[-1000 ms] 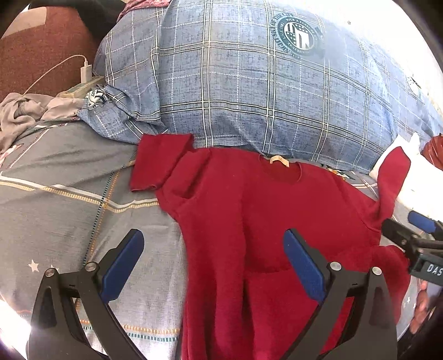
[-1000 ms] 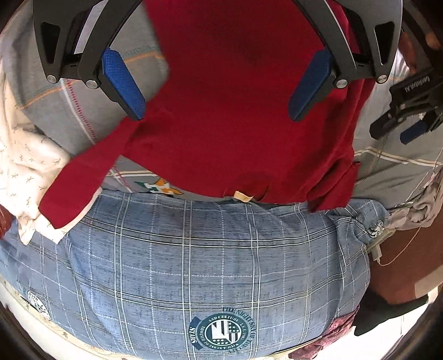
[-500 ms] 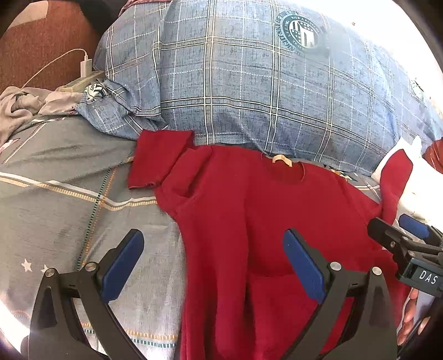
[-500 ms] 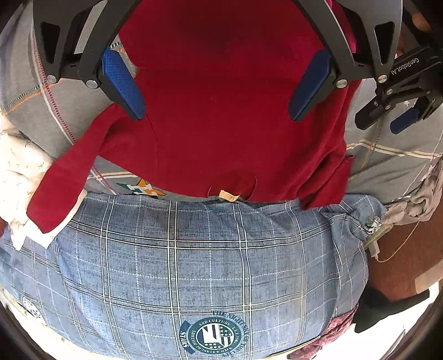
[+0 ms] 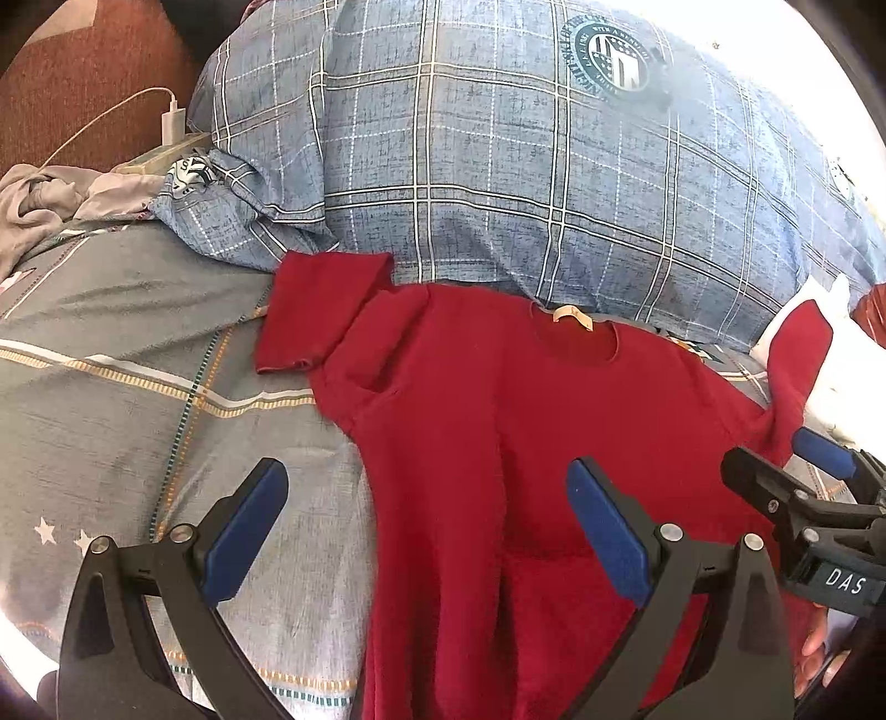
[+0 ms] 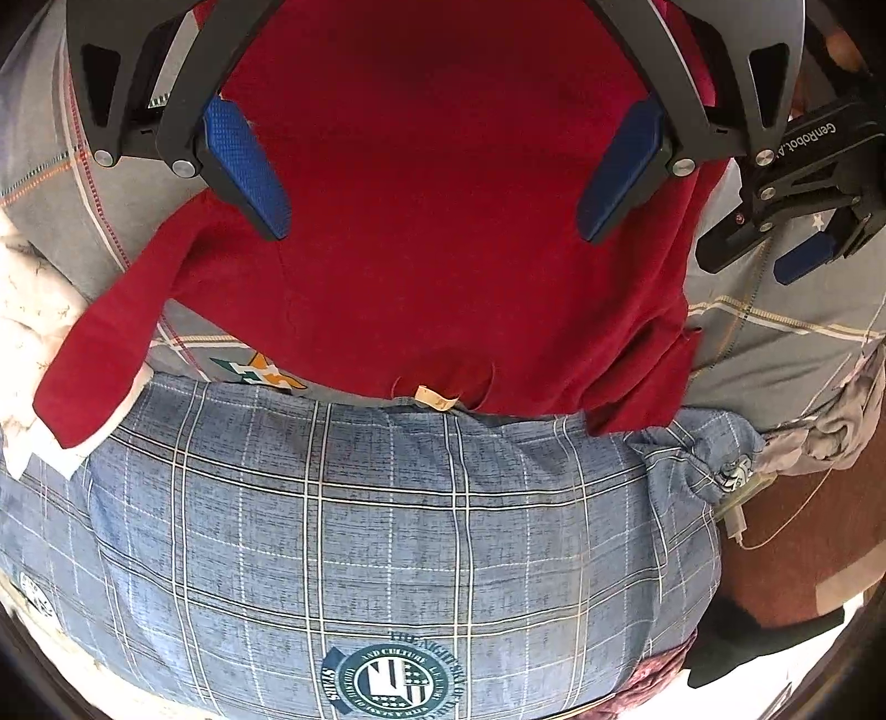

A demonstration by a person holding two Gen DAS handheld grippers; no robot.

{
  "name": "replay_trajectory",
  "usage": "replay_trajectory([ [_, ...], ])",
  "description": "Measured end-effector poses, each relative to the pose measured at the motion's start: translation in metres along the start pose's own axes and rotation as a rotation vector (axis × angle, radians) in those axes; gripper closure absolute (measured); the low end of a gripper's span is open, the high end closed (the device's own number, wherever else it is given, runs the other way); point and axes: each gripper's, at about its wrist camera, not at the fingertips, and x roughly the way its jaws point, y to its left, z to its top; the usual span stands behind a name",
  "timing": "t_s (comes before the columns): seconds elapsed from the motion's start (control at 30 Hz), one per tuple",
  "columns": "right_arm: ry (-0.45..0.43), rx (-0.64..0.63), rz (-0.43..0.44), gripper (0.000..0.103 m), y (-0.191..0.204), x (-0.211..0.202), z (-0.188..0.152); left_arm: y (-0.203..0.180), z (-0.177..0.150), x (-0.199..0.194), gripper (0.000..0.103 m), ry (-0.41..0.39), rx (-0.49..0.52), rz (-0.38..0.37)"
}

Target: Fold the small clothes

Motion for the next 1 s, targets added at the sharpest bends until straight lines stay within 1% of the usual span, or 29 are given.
replay_trajectory([
  [0.23, 0.0, -0.023, -0.008, 0.0, 0.006, 0.003, 0.003, 0.003, 0.0, 0.003, 0.002, 0.002, -0.004, 0.004],
  [0.6, 0.016, -0.011, -0.033, 0.0, 0.0, 0.008, 0.005, 0.005, 0.0, 0.005, 0.002, 0.006, -0.008, 0.006],
  [1.0, 0.025, -0.028, -0.029, 0.0, 0.003, 0.014, 0.007, 0.007, 0.002, 0.012, 0.002, 0.012, -0.008, 0.02],
])
